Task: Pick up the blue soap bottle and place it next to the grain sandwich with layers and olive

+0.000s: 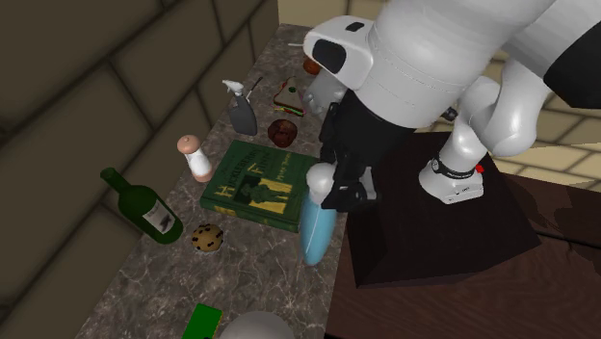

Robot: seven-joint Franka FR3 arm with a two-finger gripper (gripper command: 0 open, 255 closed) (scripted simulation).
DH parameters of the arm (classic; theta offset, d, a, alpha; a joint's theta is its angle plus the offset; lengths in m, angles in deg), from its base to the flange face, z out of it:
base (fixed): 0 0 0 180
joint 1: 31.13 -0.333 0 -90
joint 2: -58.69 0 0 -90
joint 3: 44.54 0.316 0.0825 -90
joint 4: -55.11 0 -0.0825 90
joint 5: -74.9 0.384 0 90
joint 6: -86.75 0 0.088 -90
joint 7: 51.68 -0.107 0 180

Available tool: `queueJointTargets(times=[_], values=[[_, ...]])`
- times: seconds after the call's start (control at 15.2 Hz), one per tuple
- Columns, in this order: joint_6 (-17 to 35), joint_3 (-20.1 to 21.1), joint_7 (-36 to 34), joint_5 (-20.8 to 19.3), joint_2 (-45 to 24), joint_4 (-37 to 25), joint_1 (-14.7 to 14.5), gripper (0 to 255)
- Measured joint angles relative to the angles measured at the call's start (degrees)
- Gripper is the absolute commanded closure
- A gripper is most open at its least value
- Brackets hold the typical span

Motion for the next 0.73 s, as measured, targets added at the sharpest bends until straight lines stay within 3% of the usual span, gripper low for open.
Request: queueJointTargets(times=[0.73], values=[[-10.1, 1.4, -0.4, -2.7, -4.5, -13.7, -0.8, 255]])
